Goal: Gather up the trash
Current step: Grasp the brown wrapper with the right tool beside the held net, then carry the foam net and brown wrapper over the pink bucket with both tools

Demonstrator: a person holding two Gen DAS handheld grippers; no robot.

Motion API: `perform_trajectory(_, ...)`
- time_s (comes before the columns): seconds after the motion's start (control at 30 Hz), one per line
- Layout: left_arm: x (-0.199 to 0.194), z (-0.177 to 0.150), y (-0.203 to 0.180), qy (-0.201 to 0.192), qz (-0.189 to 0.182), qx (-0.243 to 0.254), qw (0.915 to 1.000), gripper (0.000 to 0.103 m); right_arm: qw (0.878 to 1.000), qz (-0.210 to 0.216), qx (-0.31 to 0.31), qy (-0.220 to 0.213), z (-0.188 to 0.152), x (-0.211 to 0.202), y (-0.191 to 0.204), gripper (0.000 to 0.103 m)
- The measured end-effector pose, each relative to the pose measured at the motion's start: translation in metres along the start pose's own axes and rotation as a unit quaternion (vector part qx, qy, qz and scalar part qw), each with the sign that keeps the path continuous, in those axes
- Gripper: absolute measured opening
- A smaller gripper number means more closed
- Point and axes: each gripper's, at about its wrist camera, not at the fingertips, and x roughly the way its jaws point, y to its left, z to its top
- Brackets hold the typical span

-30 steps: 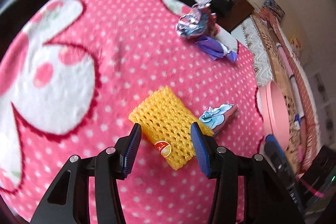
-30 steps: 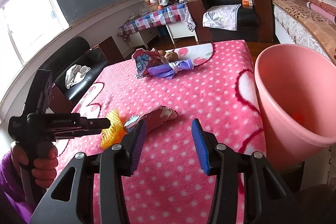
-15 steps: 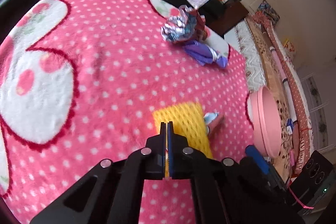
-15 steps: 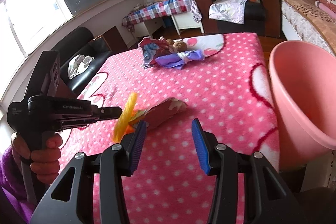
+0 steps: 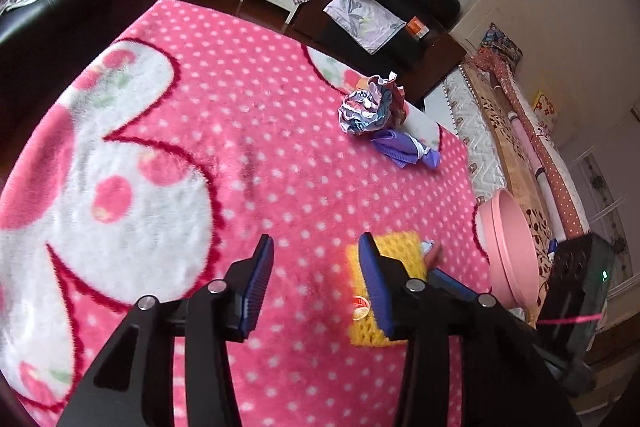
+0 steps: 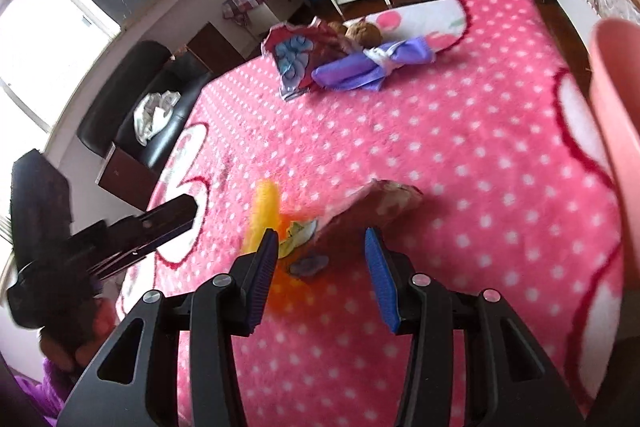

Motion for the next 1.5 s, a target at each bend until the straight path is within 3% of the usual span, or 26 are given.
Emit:
perform_trajectory(0.1,-0.003,0.001,0.004,-0.004,-0.003,0.006,1.0,0.046,1.0,-0.021,-0.02,0.0,-0.002,0.008,0.014,0.055)
perform_trajectory(0.23,-0.003,0.001,0.01,0.0,-0.013,0.001,0.9999,0.046,0.999,-0.037,-0.027,-0.002,-0.003,0.012,0.021,0.057)
perform_trajectory(0.57,-0.01,0.001,0.018,-0.009,-0.025,0.003,0.9996,0.046,0.993,-0.013,0.114,0.001,0.011,0.016,-0.013,0.057)
perform_trajectory(0.67,-0.012,-0.001,0.02,-0.007,-0.026,0.001,0.9996,0.046,0.993,-0.01,0.115,-0.009,0.017,0.018,-0.009,0.057)
perform_trajectory(0.73,-0.014,-0.002,0.02,-0.007,-0.029,0.003,0.9995,0.046,0.995,-0.022,0.091,-0.011,0.019,0.023,-0.003,0.05)
perform_trajectory(0.77,-0.015,-0.002,0.019,-0.007,-0.032,0.006,0.9995,0.046,0.996,-0.026,0.083,-0.007,0.02,0.026,-0.001,0.036)
perform_trajectory(0.8,-0.017,-0.003,0.018,-0.008,-0.035,0.008,0.9993,0.046,0.997,-0.027,0.075,-0.001,0.019,0.028,0.0,0.03)
perform_trajectory(1.2,0.007,-0.019,-0.025,0.049,-0.056,0.071,0.9947,0.046,0.994,-0.071,0.02,-0.075,0.021,-0.02,-0.011,0.024)
perform_trajectory(1.5,0.043,-0.035,-0.05,0.109,-0.013,0.103,0.9886,0.046,0.992,-0.089,0.012,-0.091,0.007,-0.043,-0.029,0.024)
